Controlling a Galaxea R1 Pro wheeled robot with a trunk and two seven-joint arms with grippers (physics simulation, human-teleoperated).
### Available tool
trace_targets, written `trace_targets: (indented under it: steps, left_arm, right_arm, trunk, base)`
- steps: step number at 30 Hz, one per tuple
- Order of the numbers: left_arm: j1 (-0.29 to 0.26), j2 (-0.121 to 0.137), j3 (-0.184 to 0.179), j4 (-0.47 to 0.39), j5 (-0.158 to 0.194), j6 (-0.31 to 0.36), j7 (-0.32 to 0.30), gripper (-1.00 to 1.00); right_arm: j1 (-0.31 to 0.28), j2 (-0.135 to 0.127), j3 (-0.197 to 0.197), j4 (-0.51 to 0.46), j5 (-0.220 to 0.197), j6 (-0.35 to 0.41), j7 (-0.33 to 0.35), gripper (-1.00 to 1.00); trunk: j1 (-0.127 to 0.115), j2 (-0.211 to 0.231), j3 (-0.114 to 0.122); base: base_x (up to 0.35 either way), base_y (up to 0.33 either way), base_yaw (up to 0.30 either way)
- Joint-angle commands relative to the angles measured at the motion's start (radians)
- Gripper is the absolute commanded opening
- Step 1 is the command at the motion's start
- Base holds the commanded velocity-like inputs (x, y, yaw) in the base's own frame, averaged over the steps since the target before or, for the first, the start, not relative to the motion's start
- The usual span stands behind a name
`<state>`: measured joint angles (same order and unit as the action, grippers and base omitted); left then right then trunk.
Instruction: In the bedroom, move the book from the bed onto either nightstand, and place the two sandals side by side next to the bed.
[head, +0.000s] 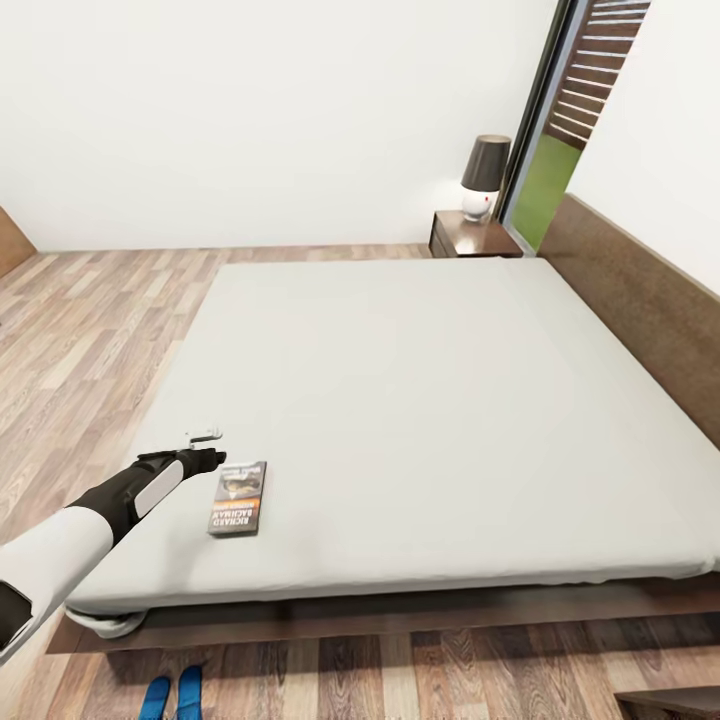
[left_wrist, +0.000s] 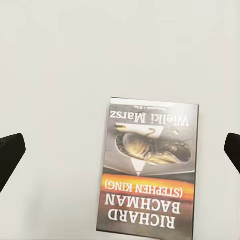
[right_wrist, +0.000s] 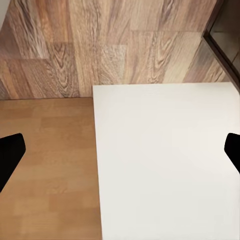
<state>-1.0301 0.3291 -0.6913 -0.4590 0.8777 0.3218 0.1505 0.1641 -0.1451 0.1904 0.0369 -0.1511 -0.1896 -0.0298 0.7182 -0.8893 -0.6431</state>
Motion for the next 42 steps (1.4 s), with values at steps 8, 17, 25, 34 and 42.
trace_targets:
  steps: [8, 17, 25, 34, 42]
  left_arm:
    - [-0.001, 0.001, -0.01, -0.003, 0.01, 0.002, 0.01, 1.0]
    - [-0.001, 0.0, -0.01, -0.004, 0.01, -0.009, 0.01, 1.0]
    - [-0.005, -0.003, -0.011, -0.011, 0.01, -0.011, 0.009, 1.0]
    - [-0.041, -0.006, -0.011, -0.013, -0.025, -0.015, 0.011, 1.0]
    - [-0.078, -0.006, -0.011, -0.008, -0.059, -0.017, 0.012, 1.0]
  right_arm:
    - [0.001, 0.0, 0.009, 0.001, -0.01, -0.005, -0.001, 1.0]
    - [0.005, -0.001, 0.009, 0.001, -0.01, -0.005, -0.001, 1.0]
    - [0.013, -0.002, 0.009, 0.001, -0.01, -0.005, -0.001, 1.0]
    - [0.015, -0.002, 0.009, 0.001, -0.01, -0.005, -0.001, 1.0]
    - [0.015, -0.002, 0.009, 0.001, -0.01, -0.005, -0.001, 1.0]
  trunk:
    - [0.0, -0.001, -0.014]
    - [0.0, -0.001, -0.029]
    - [0.0, -0.001, -0.042]
    - [0.0, -0.001, -0.056]
    - [0.0, -0.001, -0.069]
  base:
    - [0.0, 0.0, 0.0]
    - [0.0, 0.0, 0.0]
    - [0.0, 0.0, 0.0]
    - [0.0, 0.0, 0.0]
    - [0.0, 0.0, 0.0]
